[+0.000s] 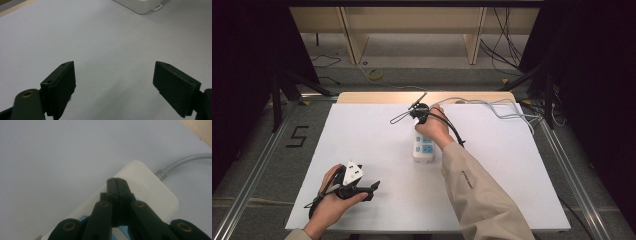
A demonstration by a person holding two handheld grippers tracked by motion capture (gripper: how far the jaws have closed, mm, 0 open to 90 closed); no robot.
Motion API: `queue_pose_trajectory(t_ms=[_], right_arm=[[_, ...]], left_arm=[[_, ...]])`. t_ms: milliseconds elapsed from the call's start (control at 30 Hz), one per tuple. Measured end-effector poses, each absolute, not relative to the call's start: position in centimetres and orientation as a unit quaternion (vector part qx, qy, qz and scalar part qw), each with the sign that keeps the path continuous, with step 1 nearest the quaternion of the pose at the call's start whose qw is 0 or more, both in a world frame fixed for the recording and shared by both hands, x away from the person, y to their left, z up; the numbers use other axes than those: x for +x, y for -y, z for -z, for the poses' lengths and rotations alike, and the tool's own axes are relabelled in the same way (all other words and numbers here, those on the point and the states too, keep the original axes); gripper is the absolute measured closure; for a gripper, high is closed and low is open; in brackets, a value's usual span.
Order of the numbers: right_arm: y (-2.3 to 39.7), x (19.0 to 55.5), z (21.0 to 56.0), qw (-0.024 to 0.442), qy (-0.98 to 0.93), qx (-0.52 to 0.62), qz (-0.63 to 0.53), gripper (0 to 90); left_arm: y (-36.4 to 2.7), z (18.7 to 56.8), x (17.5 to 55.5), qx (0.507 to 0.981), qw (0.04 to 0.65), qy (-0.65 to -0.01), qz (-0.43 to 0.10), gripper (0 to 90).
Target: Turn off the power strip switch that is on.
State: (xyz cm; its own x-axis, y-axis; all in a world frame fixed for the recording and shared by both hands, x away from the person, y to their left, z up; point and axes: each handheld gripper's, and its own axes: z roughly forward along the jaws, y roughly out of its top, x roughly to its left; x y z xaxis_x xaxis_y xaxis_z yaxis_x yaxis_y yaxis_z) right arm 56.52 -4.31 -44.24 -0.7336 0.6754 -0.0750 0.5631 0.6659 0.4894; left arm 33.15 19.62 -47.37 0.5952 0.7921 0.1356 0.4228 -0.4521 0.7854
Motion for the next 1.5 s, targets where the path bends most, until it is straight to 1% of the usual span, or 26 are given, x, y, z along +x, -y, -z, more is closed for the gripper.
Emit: queue_pose_trajectory(t_ms=[1500], right_arm=[[4.48,56.34,44.40,0.133,-0.898,0.347,-0.236,90.0]], left_arm=[[-19.29,47.39,33.17,0.817,0.365,-0.368,-0.253,18.3]])
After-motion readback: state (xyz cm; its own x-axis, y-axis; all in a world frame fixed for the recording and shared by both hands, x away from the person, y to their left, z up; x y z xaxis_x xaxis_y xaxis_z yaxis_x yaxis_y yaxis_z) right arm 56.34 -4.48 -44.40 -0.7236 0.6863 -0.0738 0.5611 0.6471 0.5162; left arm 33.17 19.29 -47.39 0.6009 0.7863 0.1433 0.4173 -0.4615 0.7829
